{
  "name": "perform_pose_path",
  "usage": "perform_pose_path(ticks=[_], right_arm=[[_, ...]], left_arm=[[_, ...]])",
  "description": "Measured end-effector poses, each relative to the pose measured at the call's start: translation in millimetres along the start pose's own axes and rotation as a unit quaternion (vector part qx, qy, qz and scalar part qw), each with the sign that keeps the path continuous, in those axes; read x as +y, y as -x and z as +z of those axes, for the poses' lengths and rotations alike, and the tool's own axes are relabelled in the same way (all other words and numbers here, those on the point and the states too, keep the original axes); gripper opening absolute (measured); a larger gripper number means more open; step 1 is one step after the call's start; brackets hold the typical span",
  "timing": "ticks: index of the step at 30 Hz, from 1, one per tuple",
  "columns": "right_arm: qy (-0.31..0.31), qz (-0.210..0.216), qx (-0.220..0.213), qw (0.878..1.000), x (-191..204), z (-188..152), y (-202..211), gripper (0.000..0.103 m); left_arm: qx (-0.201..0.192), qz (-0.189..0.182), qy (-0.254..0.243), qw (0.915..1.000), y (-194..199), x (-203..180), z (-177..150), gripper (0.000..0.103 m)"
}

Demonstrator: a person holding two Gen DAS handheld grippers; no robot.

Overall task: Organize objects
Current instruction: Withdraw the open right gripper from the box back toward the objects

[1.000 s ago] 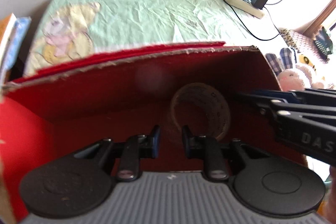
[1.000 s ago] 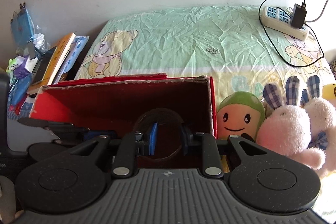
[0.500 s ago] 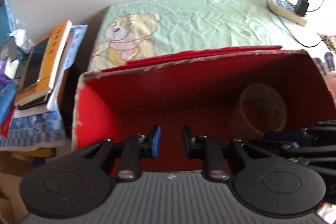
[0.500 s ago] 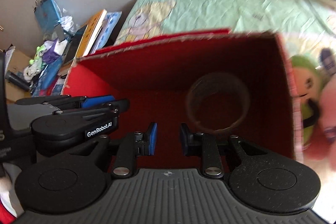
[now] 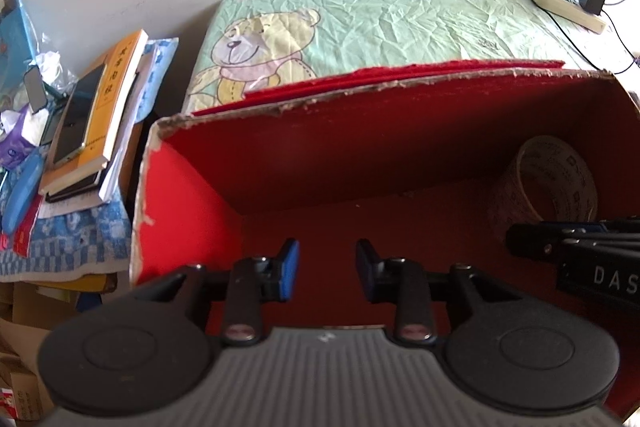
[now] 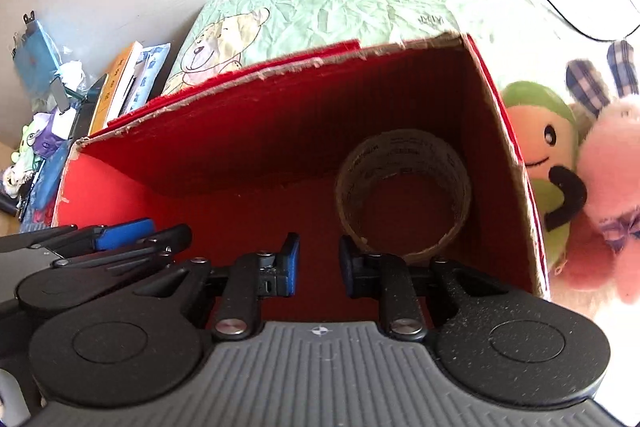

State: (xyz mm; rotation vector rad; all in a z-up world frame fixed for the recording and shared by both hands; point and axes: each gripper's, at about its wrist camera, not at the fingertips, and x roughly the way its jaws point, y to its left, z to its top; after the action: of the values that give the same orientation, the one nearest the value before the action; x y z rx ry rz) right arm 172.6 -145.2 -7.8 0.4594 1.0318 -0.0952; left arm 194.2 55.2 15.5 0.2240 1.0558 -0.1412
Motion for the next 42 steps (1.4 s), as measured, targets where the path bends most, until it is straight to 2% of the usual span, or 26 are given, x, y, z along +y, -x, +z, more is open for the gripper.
perform_pose_path(ticks=[4, 9, 11, 16, 21, 25, 32, 38, 42], right_arm=[[0.007, 0.000, -0.018, 1.000, 0.5, -1.5, 5.3, 0.023], [0.039, -0.023, -0.050, 0.998, 6.8, -5.1, 18.0, 0.024], [0.045, -0.032, -0.059, 0.997, 8.0, -7.0, 24.4, 0.026], [0.054, -0.041, -0.067, 0.995, 7.8, -8.8, 32.1, 0.035], [0.063, -0.043, -0.073, 0.994, 4.4, -14.7, 42.2, 0.036], [0.066, -0.040, -0.073, 0.994, 1.4, -18.6, 48.7, 0.036], [0.078, -0.030, -0.081, 0.993, -1.7, -24.0, 60.7, 0.037], [0.089, -0.027, -0.099, 0.991, -2.6, -28.3, 74.0, 0.043], [0.094, -0.022, -0.105, 0.990, -5.1, -30.2, 81.3, 0.043]], left_arm=[[-0.004, 0.004, -0.004, 1.0000, 0.6, -2.1, -0.7, 0.035], [-0.008, 0.024, -0.005, 0.9997, 4.7, -6.7, -2.4, 0.035], [-0.009, 0.021, -0.004, 0.9997, 10.2, -8.4, -5.3, 0.035], [-0.028, 0.033, -0.009, 0.9990, 27.8, -17.9, -9.8, 0.036], [-0.021, 0.040, -0.006, 0.9990, 32.6, -25.3, -14.8, 0.038], [-0.022, 0.043, 0.000, 0.9988, 40.1, -30.7, -21.2, 0.052], [-0.049, 0.067, 0.000, 0.9965, 61.2, -43.1, -30.9, 0.074], [-0.057, 0.074, 0.005, 0.9956, 75.1, -50.9, -33.8, 0.078], [-0.061, 0.081, 0.010, 0.9948, 83.8, -56.5, -37.0, 0.080]])
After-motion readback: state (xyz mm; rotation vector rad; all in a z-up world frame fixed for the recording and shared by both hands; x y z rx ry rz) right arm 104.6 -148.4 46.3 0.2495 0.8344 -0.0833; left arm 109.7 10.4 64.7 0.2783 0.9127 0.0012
